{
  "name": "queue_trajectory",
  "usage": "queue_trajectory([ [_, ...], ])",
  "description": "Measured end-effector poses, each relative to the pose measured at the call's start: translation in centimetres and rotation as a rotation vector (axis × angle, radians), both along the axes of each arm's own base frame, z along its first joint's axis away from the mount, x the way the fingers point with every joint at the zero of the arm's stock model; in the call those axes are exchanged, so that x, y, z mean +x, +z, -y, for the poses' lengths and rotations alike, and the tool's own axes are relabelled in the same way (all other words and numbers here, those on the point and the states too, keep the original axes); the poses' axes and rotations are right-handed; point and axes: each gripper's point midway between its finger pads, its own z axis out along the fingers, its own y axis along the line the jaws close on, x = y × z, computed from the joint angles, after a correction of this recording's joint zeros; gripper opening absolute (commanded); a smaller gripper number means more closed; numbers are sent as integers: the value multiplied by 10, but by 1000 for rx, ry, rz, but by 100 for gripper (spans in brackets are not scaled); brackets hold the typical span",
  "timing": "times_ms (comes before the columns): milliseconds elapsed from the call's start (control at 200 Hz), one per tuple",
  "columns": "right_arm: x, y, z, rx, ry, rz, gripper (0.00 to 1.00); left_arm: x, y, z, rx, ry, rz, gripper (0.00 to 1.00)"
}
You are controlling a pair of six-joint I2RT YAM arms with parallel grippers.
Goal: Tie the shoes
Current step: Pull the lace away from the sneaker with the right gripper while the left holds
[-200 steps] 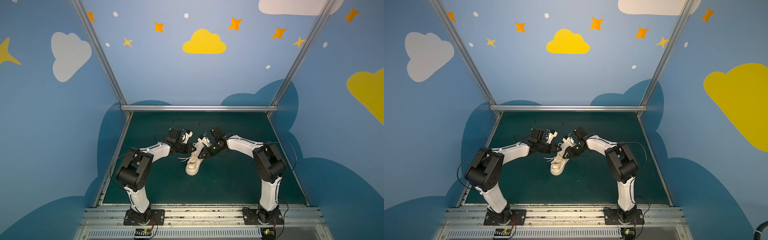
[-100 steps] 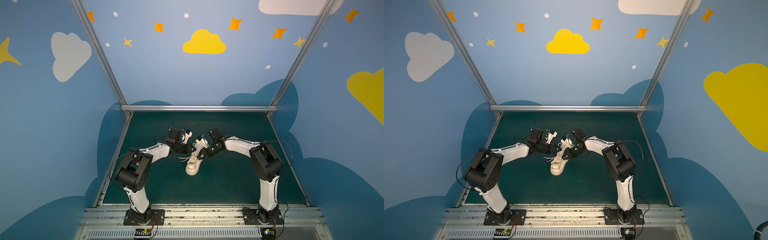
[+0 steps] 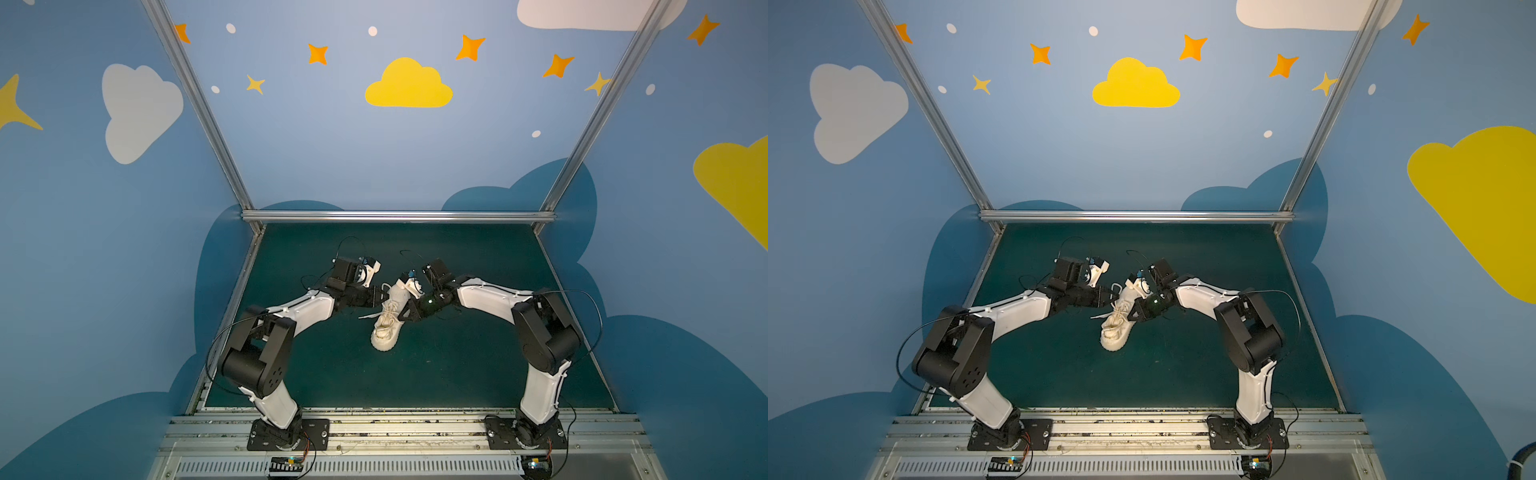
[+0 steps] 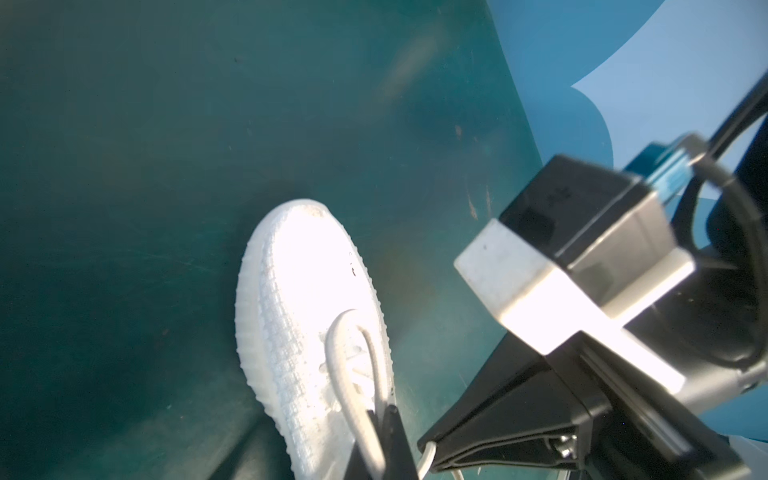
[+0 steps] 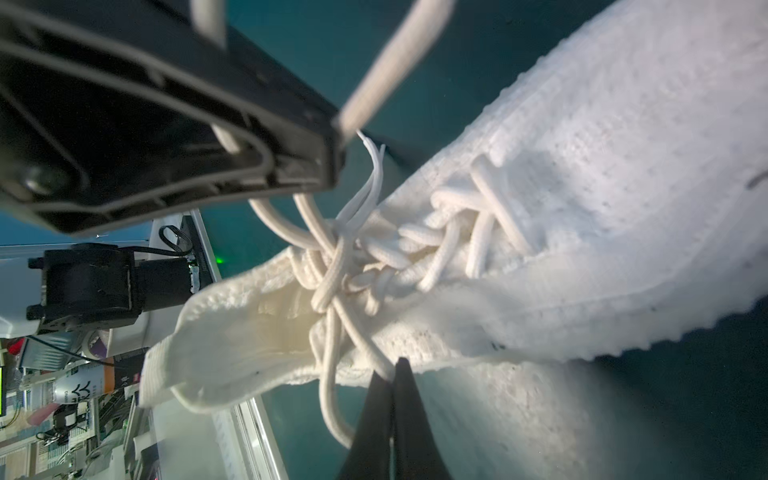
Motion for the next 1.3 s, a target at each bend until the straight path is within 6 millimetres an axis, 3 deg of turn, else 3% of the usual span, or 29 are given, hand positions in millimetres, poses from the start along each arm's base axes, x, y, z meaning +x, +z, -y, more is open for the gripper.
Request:
queue_trajectory([
  [491,-11,-6,14,-23,-45,-38,0,7,-8,-27,16,79,-9,3],
  [1011,-26,-13,31,-35,-90,-79,0,13,-10,-39,16,108,-18,3],
  [1297,-26,-17,37,-29,-123,-88,0,17,-29,-51,19,139,-78,3],
])
